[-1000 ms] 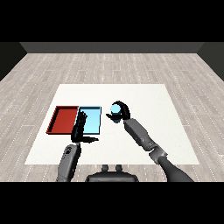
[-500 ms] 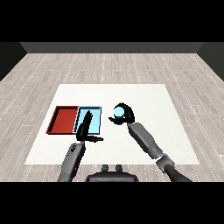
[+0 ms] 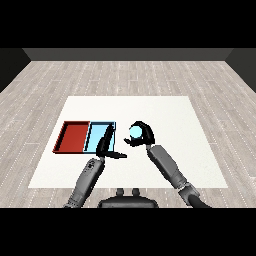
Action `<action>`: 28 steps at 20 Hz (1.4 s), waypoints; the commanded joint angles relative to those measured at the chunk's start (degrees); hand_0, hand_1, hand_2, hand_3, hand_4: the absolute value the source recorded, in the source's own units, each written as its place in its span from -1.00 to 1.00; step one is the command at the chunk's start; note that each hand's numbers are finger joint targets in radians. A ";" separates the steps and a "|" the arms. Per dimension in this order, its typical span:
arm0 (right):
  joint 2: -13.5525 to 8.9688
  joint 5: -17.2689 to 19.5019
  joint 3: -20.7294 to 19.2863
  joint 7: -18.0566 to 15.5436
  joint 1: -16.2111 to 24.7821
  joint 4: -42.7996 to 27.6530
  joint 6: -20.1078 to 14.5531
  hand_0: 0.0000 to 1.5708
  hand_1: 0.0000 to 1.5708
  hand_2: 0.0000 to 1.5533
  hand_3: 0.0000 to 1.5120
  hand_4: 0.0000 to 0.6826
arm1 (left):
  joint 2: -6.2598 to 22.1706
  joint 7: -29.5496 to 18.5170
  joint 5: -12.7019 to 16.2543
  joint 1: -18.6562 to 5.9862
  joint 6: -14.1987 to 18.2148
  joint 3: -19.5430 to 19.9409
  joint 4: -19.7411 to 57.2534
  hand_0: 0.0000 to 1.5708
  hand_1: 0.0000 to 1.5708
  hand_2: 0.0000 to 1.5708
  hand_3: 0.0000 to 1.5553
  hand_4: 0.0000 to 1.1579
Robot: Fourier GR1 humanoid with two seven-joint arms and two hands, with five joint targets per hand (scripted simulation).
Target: Pick the blue can and put it in the blue box
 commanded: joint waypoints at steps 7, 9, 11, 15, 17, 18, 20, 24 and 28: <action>2.48 7.77 -1.38 5.98 3.33 -9.45 0.81 0.79 0.79 0.86 0.86 0.95 | -0.01 2.10 1.88 -0.21 3.90 -5.62 1.41 -1.00 -1.00 -1.00 -1.00 -1.00; 3.26 5.87 -5.10 2.38 -0.05 -2.82 5.12 0.79 0.79 0.85 0.85 0.96 | -0.01 -3.42 5.39 -6.62 7.43 -8.21 13.48 -1.00 -1.00 -1.00 -1.00 -1.00; 5.05 9.32 -3.88 5.21 1.87 -7.48 2.29 0.78 0.78 0.86 0.86 0.98 | -0.01 -1.37 3.44 -6.54 6.70 -5.44 11.78 -1.00 -1.00 -1.00 -1.00 -1.00; 5.27 9.66 2.27 5.37 6.31 -12.15 0.74 0.77 0.77 0.87 0.87 0.99 | -0.01 -7.45 8.81 -8.41 6.55 -8.77 18.16 -1.00 -1.00 -1.00 -1.00 -1.00; 5.30 8.83 -1.59 4.19 3.92 -7.78 3.40 0.78 0.78 0.88 0.88 0.99 | -0.01 -3.58 5.68 -4.36 5.91 -8.12 11.59 -1.00 -1.00 -1.00 -1.00 -1.00; 5.31 9.12 -2.37 5.59 3.72 -8.35 3.83 0.78 0.78 0.87 0.87 0.98 | -0.01 -4.86 10.08 -10.45 8.55 -10.64 17.44 -1.00 -1.00 -1.00 -1.00 -1.00; 5.32 9.17 -0.42 2.88 5.47 -8.38 3.85 0.77 0.77 0.85 0.85 0.93 | -0.01 -6.05 6.87 -5.93 6.07 -8.50 15.17 -1.00 -1.00 -1.00 -1.00 -1.00; 5.33 9.66 -2.74 3.26 0.76 -4.74 5.20 0.77 0.77 0.84 0.84 0.91 | -0.01 -3.74 9.61 -6.66 9.25 -12.71 12.09 -1.00 -1.00 -1.00 -1.00 -1.00; 5.33 8.16 -0.16 4.53 1.15 -6.09 3.26 0.81 0.81 0.84 0.84 0.91 | -0.01 -0.76 9.10 -10.14 11.01 -12.31 11.84 -1.00 -1.00 -1.00 -1.00 -1.00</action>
